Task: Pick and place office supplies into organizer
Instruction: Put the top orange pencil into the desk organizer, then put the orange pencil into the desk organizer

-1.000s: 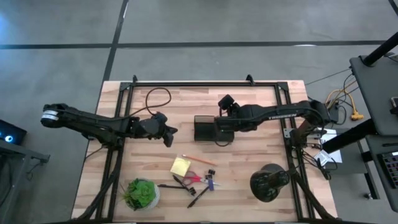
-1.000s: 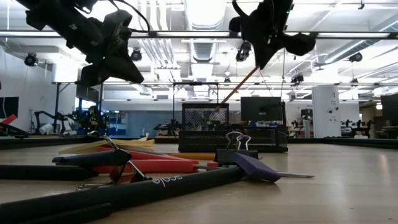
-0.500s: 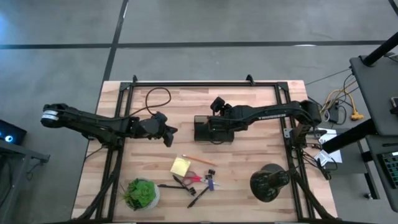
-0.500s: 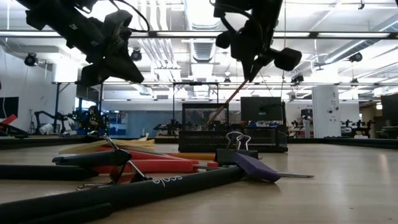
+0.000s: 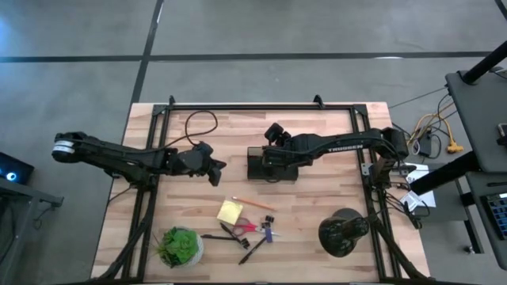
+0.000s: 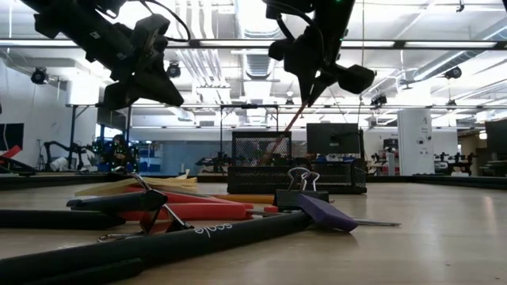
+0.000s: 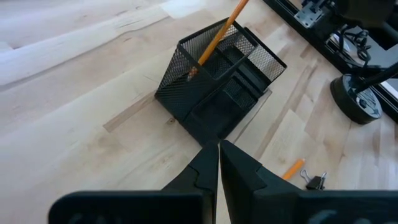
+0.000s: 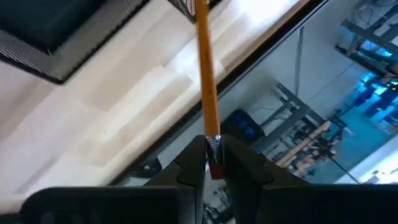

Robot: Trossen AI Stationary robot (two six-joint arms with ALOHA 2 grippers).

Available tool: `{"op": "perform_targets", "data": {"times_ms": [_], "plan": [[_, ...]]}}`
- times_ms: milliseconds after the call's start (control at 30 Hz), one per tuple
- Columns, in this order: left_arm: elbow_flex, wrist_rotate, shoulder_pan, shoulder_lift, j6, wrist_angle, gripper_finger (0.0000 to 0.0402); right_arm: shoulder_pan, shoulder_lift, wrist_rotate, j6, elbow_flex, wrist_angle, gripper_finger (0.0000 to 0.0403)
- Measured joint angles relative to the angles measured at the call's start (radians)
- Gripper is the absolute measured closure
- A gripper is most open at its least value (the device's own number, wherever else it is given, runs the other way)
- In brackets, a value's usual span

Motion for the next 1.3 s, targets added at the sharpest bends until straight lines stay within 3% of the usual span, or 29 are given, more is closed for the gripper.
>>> {"op": "perform_targets", "data": {"times_ms": [400, 533, 667, 800, 1067, 1167, 1300], "plan": [[0.0, 0.0, 0.0, 0.0, 0.0, 0.0, 0.0402, 0.005, -0.011, 0.027, 0.077, 0.0, 0.0, 0.028], [0.0, 0.011, 0.0, 0.0, -0.001, -0.001, 0.0402, 0.008, -0.037, 0.049, 0.229, 0.0, -0.025, 0.0259], [-0.001, 0.156, 0.027, 0.001, 0.005, -0.005, 0.0402, 0.031, -0.084, 0.024, 0.509, 0.001, -0.097, 0.0244], [-0.003, 0.292, 0.077, 0.039, 0.098, -0.008, 0.0402, 0.056, -0.127, -0.141, 0.842, 0.0, -0.183, 0.0237], [0.015, 0.606, 0.168, 0.188, 0.214, 0.054, 0.0402, 0.096, -0.138, -0.634, 1.309, -0.028, -0.159, 0.0239], [0.014, 0.7, 0.177, 0.254, 0.214, 0.09, 0.0402, 0.123, -0.135, -0.666, 1.41, -0.062, -0.083, 0.0246], [0.014, 0.715, 0.178, 0.322, 0.214, 0.116, 0.0402, 0.155, -0.135, -0.669, 1.506, -0.107, -0.039, 0.0257]]}}
